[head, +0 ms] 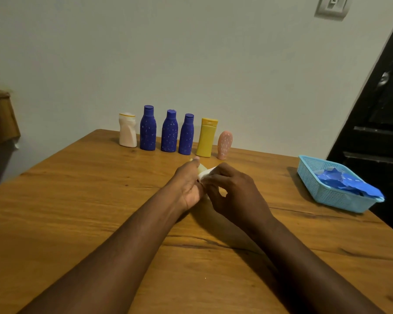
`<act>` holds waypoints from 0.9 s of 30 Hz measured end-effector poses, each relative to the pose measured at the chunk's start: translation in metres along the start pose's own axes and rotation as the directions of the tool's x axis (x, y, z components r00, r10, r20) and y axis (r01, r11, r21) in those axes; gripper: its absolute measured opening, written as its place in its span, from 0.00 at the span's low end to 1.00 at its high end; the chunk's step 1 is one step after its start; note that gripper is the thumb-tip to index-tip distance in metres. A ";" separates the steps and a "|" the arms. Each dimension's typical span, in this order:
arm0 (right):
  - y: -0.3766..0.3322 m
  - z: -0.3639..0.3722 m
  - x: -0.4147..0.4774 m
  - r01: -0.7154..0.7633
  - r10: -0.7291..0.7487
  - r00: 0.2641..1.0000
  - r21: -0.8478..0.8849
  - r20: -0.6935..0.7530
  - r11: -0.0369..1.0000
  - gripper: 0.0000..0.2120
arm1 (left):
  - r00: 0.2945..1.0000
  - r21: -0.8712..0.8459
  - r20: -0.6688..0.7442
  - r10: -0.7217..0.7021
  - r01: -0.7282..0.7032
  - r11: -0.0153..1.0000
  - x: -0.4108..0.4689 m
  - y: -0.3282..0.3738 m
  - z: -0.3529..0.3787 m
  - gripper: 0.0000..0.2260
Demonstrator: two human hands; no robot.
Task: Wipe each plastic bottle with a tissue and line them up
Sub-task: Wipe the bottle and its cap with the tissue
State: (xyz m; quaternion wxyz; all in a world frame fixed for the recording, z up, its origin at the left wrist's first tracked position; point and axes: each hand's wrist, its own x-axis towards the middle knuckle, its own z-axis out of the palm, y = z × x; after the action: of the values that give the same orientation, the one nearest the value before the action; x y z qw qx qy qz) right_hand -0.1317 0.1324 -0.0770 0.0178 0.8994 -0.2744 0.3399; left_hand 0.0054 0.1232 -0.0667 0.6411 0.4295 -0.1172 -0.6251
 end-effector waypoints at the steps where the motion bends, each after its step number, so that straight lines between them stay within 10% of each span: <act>1: 0.001 -0.001 0.000 -0.025 0.025 0.999 -0.002 0.037 1.000 0.10 | 1.000 -0.007 -0.009 0.000 0.000 1.000 0.000 0.000 0.001 0.22; 9: 0.006 -0.003 -0.001 -0.088 0.091 0.983 0.026 -0.161 0.996 0.08 | 1.000 -0.024 -0.010 0.014 -0.014 1.000 0.000 0.001 0.001 0.21; 13: 0.001 -0.001 0.002 0.024 -0.024 0.999 -0.011 0.031 1.000 0.13 | 0.998 0.059 0.059 0.001 -0.005 0.998 -0.002 -0.001 -0.003 0.18; 21: 0.009 -0.001 0.005 -0.185 0.192 0.976 0.071 -0.102 0.980 0.09 | 0.990 -0.002 0.117 0.083 -0.083 0.997 -0.004 -0.006 0.004 0.16; 27: 0.022 0.003 0.002 -0.549 0.584 0.799 0.574 0.145 0.608 0.09 | 0.987 -0.103 0.084 0.137 -0.128 0.986 0.004 -0.003 0.004 0.12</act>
State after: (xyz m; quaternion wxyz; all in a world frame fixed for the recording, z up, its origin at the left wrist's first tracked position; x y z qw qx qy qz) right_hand -0.1400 0.1122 -0.0814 -0.3624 0.7152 -0.4242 0.4210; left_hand 0.0009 0.1180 -0.0682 0.6953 0.3602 -0.1442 -0.6050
